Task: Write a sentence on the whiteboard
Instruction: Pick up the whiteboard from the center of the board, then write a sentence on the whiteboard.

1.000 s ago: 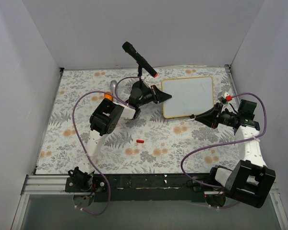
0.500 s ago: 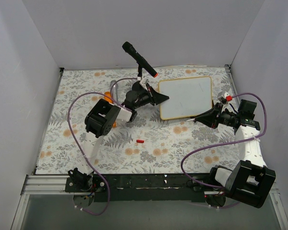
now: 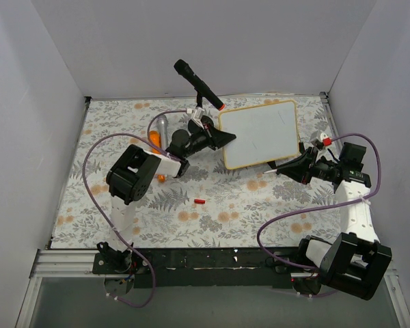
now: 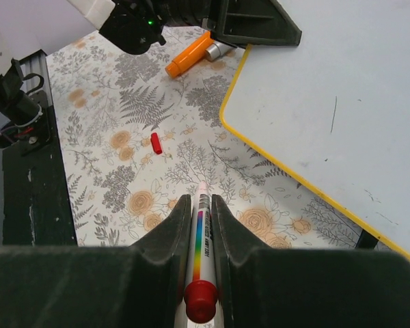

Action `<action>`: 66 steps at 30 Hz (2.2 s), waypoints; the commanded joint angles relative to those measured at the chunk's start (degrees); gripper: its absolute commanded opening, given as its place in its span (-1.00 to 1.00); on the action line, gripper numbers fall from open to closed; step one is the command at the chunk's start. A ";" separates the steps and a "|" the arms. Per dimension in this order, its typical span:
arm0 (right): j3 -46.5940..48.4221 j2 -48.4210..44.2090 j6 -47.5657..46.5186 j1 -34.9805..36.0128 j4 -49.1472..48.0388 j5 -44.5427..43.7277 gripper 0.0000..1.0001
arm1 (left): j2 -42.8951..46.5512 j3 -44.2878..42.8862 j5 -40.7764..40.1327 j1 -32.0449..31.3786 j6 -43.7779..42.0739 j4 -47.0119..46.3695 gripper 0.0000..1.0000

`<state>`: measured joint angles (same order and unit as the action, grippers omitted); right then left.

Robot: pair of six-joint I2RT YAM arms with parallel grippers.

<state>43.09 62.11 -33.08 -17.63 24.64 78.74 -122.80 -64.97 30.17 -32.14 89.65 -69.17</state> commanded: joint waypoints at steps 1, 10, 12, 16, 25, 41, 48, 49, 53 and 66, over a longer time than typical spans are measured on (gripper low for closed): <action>4.97 -0.68 -2.42 -0.22 4.44 3.78 -0.97 | 15.01 4.49 -2.84 -0.03 -4.56 -1.42 -1.00; 20.09 4.42 -25.71 5.40 36.77 -3.14 -0.97 | 35.07 26.00 -5.12 -0.29 -7.12 4.73 -1.00; 21.86 3.82 -25.81 8.12 38.99 -5.08 -0.97 | 41.46 30.15 -8.26 -1.16 -7.03 6.85 -1.00; 21.60 -1.35 -14.58 19.34 29.79 -13.58 -0.97 | 51.42 38.94 -15.13 -4.85 -6.15 9.57 -1.00; 24.85 -2.87 -12.18 29.84 28.53 -16.08 -0.97 | 69.70 52.75 -31.64 -14.25 -2.38 15.29 -1.00; 20.98 -4.80 -9.81 34.86 19.93 -18.44 -0.97 | 65.50 50.04 -39.40 -22.53 -2.37 17.66 -1.00; 23.61 -3.74 -9.20 35.12 19.48 -20.90 -0.97 | 62.60 47.66 -38.09 -22.70 -2.63 17.31 -1.00; 23.62 -4.01 -9.11 35.12 19.48 -21.26 -0.97 | 62.16 47.22 -37.91 -22.62 -2.63 18.27 -1.00; 22.65 -5.50 -8.41 35.12 18.34 -22.23 -0.97 | 61.28 45.11 -37.21 -22.62 -2.72 20.04 -1.00; 23.79 -5.16 -7.00 35.12 16.67 -19.50 -0.97 | 59.17 43.79 -35.89 -22.62 -3.07 15.38 -1.00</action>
<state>64.60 56.77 -40.73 17.06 43.31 57.23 -65.10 -17.87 -5.58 -54.57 86.32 -45.50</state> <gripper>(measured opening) 0.183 0.040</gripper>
